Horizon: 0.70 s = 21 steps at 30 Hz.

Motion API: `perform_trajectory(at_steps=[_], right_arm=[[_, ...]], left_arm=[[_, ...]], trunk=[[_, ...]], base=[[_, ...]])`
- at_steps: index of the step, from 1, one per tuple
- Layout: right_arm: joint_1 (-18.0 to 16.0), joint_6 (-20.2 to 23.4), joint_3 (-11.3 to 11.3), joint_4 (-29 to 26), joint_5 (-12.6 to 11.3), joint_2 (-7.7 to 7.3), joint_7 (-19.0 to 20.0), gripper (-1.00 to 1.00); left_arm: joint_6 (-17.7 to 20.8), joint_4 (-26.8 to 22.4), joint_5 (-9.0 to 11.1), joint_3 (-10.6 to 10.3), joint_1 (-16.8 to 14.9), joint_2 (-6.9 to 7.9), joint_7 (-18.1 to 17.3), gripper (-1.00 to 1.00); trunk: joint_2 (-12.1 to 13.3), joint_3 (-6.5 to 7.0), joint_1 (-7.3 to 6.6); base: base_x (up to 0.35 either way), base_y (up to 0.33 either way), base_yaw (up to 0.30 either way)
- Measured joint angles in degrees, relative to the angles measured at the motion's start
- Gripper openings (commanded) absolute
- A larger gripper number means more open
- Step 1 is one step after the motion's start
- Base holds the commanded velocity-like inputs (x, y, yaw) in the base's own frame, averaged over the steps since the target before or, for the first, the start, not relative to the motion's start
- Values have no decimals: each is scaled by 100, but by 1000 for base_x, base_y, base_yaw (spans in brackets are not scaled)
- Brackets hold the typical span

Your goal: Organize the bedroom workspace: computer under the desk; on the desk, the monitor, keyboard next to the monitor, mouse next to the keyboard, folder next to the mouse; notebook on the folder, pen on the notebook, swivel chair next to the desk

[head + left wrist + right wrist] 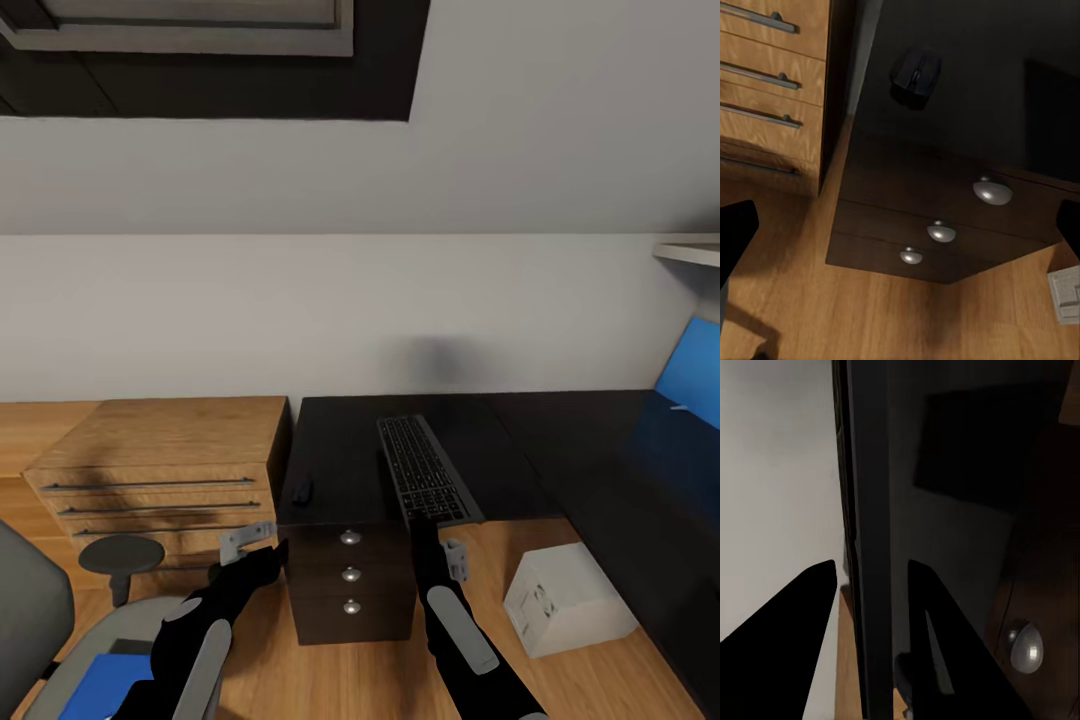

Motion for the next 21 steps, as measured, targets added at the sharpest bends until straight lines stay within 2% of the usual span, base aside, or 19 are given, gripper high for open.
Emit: perform_trajectory(at_steps=[19, 20, 21], right_arm=[[2, 126, 11, 80, 8, 0, 16, -100], [2, 138, 19, 79, 16, 0, 19, -100], [2, 238, 156, 80, 14, 0, 27, -100]], left_arm=[[8, -4, 0, -7, -1, -1, 3, 100], [9, -5, 0, -7, -1, -1, 3, 100], [9, -4, 0, -7, -2, -1, 3, 100]], trunk=[[-763, -342, 418], [-764, -342, 418], [-765, -342, 418]], base=[[0, 0, 0], [0, 0, 0], [0, 0, 0]])
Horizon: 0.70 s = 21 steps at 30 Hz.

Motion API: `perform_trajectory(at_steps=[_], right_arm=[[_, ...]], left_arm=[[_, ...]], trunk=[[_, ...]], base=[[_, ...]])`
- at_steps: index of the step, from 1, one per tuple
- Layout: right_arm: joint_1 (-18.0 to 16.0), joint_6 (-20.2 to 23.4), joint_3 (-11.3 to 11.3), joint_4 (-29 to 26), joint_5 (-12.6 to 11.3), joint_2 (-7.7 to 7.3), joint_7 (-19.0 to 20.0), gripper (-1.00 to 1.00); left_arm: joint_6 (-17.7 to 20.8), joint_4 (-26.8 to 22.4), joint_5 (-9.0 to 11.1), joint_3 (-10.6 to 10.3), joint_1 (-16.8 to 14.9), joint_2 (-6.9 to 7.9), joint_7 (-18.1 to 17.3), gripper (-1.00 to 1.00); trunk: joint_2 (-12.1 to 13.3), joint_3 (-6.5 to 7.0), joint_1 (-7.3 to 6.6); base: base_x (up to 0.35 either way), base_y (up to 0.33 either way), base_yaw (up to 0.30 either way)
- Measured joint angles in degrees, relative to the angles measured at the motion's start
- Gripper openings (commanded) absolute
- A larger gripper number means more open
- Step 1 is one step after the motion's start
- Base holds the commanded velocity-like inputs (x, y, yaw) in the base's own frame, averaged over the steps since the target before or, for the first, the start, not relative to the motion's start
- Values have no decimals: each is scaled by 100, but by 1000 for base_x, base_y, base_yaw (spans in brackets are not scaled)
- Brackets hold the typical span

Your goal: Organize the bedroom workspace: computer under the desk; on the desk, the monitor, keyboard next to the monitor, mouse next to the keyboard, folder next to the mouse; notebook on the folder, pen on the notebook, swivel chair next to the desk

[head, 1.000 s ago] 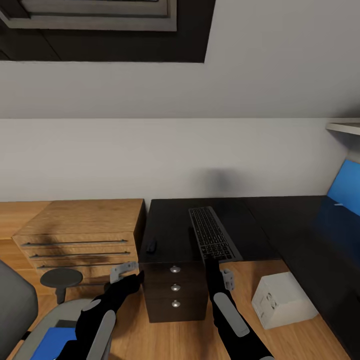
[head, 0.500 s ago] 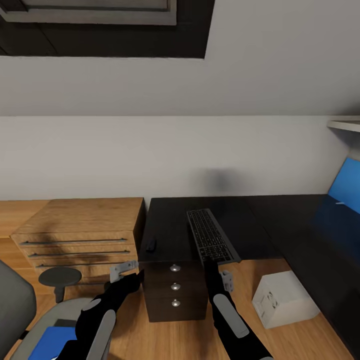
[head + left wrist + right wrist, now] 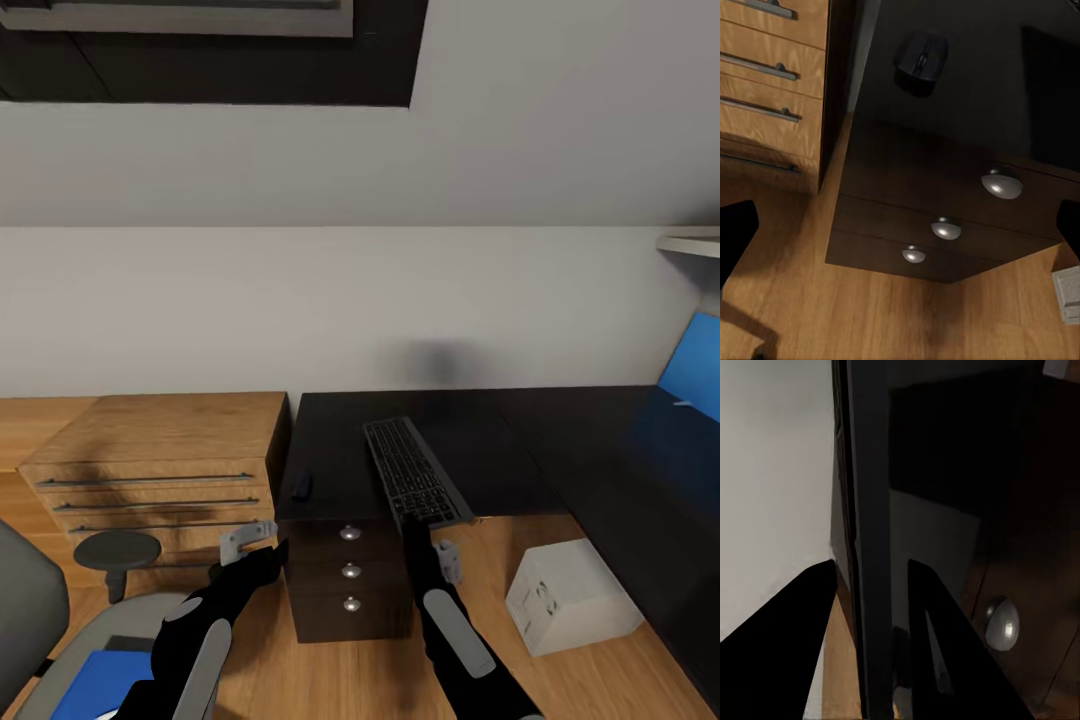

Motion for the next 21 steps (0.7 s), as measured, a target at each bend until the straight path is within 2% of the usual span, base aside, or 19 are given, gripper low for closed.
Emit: perform_trajectory(at_steps=[5, 21], right_arm=[[1, 134, 357, -1, -3, 0, 6, -100], [1, 175, 414, 0, -14, 0, 5, -100]], left_arm=[[0, 0, 0, 0, 0, 0, 0, 100], [0, -1, 0, 1, 1, 0, 0, 100]], trunk=[[0, 0, 0], [-39, -18, 21]], base=[[0, 0, 0], [0, 0, 0]])
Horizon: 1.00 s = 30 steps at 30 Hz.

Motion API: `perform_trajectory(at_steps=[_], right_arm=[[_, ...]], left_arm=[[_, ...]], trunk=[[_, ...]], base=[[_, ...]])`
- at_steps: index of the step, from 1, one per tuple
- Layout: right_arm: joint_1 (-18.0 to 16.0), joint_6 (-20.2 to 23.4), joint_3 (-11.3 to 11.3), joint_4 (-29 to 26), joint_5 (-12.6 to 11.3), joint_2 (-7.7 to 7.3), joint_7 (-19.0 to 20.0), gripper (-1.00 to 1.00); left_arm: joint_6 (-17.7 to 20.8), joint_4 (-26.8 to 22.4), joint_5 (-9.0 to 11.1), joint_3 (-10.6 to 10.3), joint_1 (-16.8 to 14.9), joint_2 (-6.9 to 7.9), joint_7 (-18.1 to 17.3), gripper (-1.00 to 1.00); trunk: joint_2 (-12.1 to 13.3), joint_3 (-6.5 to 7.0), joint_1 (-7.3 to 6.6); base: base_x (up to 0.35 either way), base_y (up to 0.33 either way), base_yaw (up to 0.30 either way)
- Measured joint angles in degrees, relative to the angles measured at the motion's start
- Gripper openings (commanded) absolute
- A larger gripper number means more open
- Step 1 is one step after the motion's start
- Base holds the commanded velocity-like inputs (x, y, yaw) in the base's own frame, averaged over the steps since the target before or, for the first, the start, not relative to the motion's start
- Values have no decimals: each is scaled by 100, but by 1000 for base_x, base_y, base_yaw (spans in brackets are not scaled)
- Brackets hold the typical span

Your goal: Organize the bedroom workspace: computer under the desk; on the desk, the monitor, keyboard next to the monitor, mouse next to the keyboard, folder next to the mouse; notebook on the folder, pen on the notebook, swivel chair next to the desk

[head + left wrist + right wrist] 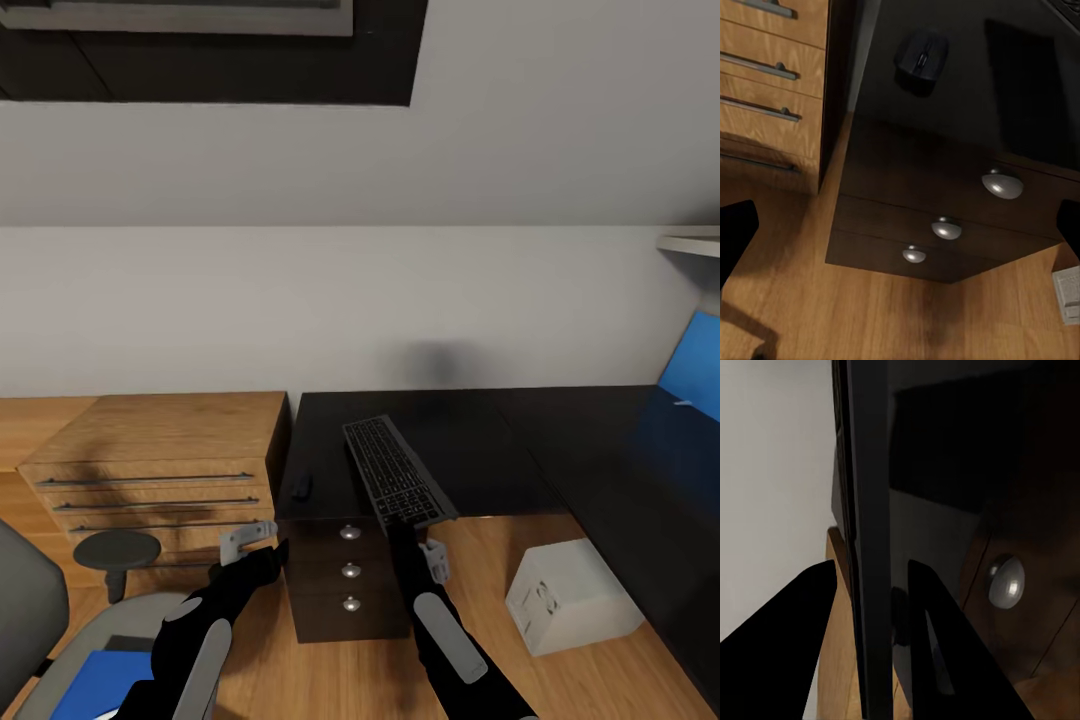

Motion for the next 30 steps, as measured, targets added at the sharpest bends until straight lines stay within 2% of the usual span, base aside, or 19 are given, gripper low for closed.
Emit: perform_trajectory(at_steps=[22, 30], right_arm=[[0, 5, -27, 0, 0, 0, -8, -100], [-2, 15, -35, -29, 128, 0, 22, -100]], left_arm=[[0, 0, 0, 0, 0, 0, 0, 100], [0, 0, 0, 0, 2, 0, 0, 100]], trunk=[[-883, -395, 483], [-1205, -538, 659]], base=[[0, 0, 0], [0, 0, 0]])
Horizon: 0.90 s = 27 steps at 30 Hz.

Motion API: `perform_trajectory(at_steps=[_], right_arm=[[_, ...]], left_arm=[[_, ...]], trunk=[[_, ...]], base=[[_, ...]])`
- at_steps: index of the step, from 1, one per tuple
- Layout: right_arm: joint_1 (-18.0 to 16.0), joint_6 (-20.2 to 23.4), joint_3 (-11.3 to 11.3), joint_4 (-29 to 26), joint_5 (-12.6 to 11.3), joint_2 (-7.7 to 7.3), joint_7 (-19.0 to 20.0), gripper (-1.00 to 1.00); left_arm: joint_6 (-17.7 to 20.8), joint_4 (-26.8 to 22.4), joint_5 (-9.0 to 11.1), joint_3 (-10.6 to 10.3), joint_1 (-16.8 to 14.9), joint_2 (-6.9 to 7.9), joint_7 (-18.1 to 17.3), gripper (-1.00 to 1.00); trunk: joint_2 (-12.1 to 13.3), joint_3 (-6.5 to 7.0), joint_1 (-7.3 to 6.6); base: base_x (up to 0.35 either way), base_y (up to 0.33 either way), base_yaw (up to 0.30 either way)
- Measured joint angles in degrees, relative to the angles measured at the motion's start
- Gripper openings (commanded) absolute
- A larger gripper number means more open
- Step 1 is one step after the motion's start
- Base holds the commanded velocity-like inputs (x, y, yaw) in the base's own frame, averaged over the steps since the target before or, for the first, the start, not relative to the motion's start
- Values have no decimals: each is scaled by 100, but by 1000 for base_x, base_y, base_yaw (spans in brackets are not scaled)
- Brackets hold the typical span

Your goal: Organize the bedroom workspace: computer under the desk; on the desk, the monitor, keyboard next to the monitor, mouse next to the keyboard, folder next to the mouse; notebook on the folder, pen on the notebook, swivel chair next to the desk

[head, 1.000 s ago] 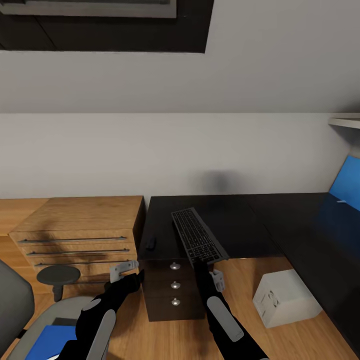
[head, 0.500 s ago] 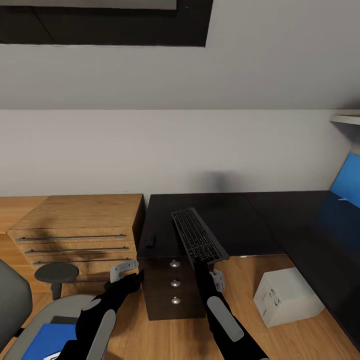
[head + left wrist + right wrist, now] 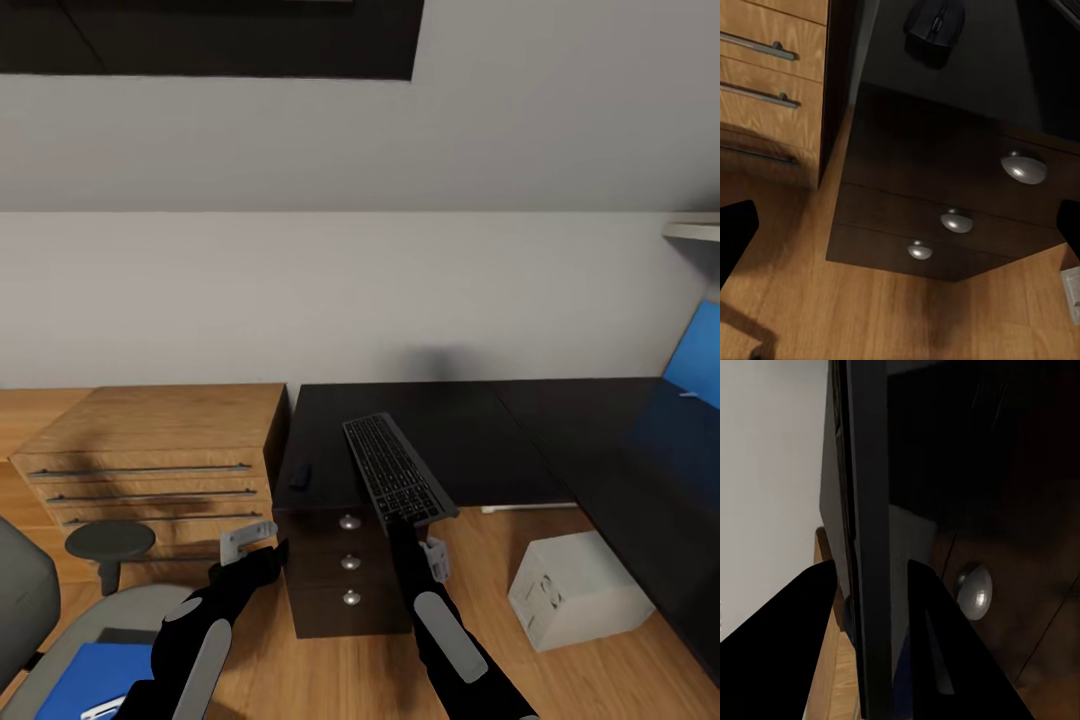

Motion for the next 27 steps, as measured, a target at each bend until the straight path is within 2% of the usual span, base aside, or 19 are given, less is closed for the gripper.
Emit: perform_trajectory(at_steps=[3, 19, 27], right_arm=[[0, -3, 3, -1, -6, 0, 43, -100], [2, -3, 4, -16, -12, 0, 28, -100], [2, -9, 4, 16, -95, 0, -26, -100]], left_arm=[[0, 0, 0, 0, -1, 2, 0, 100], [3, 0, 0, 8, 0, 21, 0, 100], [0, 0, 0, 8, 0, 26, 0, 100]], trunk=[[-120, -54, 66], [-122, -54, 67], [198, 88, -108]], base=[[0, 0, 0], [0, 0, 0], [0, 0, 0]])
